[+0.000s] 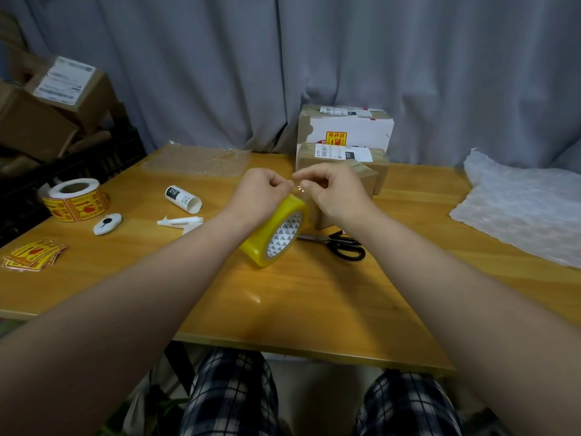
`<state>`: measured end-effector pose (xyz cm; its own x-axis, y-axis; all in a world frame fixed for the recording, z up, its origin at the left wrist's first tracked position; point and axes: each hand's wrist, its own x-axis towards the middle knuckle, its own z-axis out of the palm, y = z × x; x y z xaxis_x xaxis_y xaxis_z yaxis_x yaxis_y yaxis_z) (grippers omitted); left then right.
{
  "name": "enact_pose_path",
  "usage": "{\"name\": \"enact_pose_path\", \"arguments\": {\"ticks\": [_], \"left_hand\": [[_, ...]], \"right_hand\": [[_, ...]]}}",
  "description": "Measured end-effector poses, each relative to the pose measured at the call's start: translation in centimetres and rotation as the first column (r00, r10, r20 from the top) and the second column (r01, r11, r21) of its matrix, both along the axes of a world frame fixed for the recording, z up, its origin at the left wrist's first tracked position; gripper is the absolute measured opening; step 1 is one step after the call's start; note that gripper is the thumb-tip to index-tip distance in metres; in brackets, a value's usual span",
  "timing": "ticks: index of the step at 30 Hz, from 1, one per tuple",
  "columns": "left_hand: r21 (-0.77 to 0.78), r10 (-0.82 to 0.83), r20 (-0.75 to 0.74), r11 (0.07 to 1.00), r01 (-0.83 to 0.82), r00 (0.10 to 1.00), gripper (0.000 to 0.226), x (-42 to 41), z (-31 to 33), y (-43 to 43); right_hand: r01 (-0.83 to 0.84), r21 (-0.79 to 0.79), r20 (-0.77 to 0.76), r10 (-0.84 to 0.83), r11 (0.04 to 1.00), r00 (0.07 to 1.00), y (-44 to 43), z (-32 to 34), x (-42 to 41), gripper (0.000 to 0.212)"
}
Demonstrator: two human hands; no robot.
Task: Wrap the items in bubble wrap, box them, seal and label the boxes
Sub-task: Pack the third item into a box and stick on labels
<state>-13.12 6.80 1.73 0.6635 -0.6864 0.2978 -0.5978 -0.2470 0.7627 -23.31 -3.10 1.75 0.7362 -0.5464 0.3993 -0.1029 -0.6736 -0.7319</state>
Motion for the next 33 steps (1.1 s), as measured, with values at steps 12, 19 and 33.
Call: {"name": "enact_pose_path", "arguments": {"ticks": [12,19,33], "left_hand": [[-0.215,0.053,0.125,0.976,-0.025,0.991,0.036,-1.9,0.4,-0.1],[-0.455,-0.197,0.264,0.838,0.302,0.944,0.020,-5.4,-0.1,-2.7],[0.506,-0.492,0.439,0.827,0.246,0.752,0.049,3.1,-0.4,-6.9]], "right_hand": [[0.207,-0.230,0.055,-0.200,0.951,0.978,0.6,0.6,-1.3,0.020],[0.059,0.675,0.075,-0.148,0.735,0.986,-1.8,1.9,-3.6,0.098],[0.277,-0.474,-0.481,-0.509,0.836,0.714,-8.0,-4.3,-10.6,0.057]]}}
